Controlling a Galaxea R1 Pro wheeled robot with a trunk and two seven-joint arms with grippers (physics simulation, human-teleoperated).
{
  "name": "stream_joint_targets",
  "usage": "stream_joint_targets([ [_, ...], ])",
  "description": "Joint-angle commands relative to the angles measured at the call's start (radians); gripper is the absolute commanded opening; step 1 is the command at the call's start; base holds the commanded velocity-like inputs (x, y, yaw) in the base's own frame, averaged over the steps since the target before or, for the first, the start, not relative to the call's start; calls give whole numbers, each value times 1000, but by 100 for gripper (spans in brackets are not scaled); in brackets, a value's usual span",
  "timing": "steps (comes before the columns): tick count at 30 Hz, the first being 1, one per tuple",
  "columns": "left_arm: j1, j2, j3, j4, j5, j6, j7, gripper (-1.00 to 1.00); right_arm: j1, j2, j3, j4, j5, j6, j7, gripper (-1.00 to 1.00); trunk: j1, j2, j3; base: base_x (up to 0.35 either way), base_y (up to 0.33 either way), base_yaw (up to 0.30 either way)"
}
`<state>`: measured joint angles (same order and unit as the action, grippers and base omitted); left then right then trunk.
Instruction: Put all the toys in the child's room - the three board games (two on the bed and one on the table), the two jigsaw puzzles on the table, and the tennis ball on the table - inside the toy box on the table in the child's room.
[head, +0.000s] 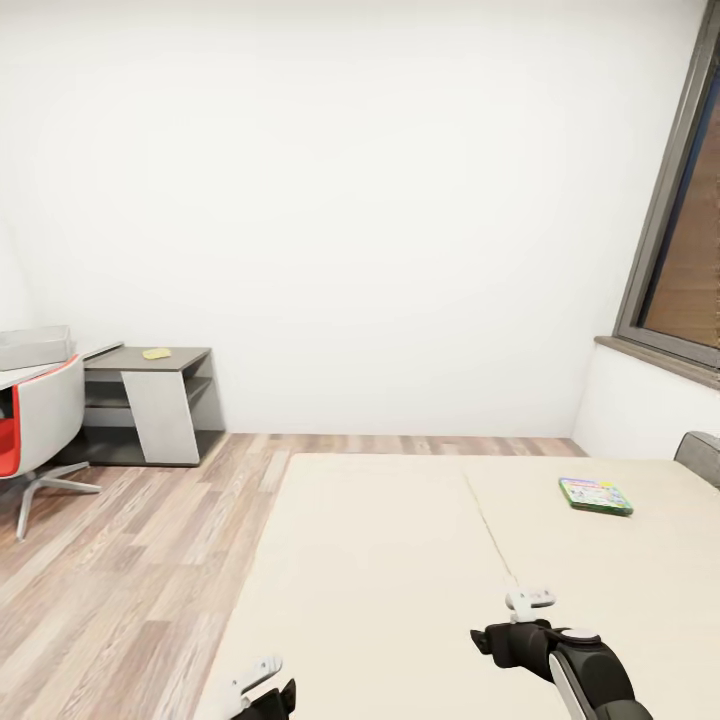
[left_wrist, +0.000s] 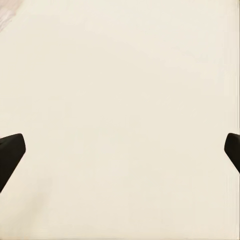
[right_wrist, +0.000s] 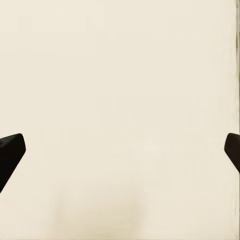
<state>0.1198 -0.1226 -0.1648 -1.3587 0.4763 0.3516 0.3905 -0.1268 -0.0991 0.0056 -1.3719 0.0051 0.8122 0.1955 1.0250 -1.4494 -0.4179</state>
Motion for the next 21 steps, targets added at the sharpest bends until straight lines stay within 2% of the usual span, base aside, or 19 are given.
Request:
stream_joint_targets([
  [1,0,0,-1,-2,10,3,8,100,-1,-1,1,-1,1,4,2,100,0,-1,-1,0,-271,-19],
  [21,-2,0,-1,7,10,2,7,100,-1,-1,1,-1,0,4,2,100,0,-1,-1,0,-271,-41],
])
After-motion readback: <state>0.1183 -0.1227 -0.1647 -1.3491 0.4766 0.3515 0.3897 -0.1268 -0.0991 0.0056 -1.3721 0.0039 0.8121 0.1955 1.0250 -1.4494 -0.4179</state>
